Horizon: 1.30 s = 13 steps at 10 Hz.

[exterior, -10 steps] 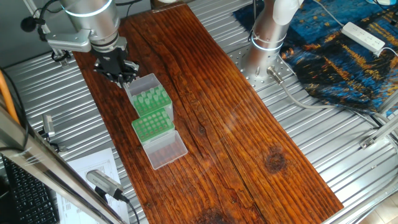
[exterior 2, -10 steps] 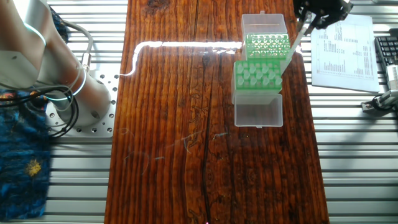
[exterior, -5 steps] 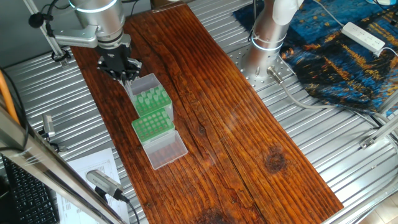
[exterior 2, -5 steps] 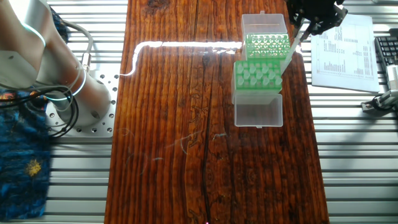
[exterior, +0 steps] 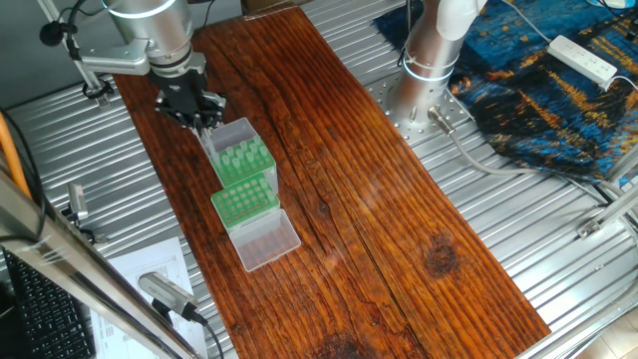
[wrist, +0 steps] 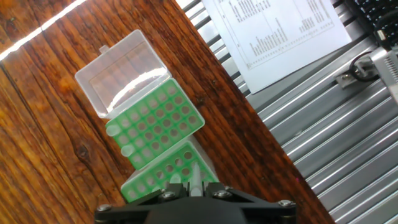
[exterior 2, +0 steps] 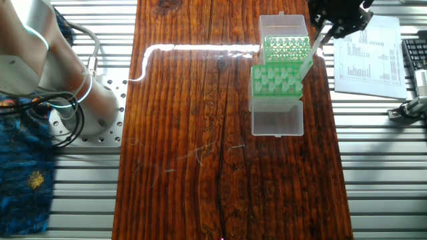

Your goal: Transfer all large pipette tips from one holder to another

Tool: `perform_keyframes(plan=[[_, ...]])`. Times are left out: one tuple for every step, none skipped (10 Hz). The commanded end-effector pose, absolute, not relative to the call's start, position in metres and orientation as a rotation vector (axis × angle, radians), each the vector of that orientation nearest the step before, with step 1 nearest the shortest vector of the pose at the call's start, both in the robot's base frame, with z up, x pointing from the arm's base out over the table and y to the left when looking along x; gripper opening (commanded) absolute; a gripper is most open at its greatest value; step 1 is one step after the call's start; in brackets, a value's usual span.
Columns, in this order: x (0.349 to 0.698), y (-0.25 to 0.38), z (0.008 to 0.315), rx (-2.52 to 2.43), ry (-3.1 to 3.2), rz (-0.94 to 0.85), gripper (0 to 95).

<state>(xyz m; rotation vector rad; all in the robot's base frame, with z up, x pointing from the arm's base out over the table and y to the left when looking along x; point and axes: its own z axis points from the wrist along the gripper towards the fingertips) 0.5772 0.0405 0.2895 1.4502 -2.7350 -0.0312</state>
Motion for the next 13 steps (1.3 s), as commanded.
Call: perform_keyframes(plan=[[0.5743,0.0394,0.2882,1.452,-2.739,-0.038,0.0],[0.5733,0.0388,0.2876,1.452,-2.74,-0.043,0.0],[0.5736,0.0391,0.2873,1.45,-2.741,-0.044,0.0],[0.5745,0.0401,0.2866,1.449,-2.742,-0.044,0.0],[0.5752,0.0408,0.286,1.449,-2.741,-0.043,0.0],[0.5757,0.041,0.2855,1.451,-2.74,-0.043,0.0],[0.5757,0.041,0.2838,1.453,-2.738,-0.041,0.0],[0.5749,0.0406,0.2832,1.451,-2.738,-0.042,0.0],[0.5742,0.0402,0.2829,1.446,-2.74,-0.045,0.0],[0.5742,0.0401,0.2823,1.445,-2.74,-0.048,0.0],[0.5744,0.0403,0.2818,1.446,-2.738,-0.048,0.0],[0.5742,0.04,0.2809,1.448,-2.737,-0.05,19.0],[0.5736,0.0397,0.2804,1.445,-2.74,-0.054,19.0]])
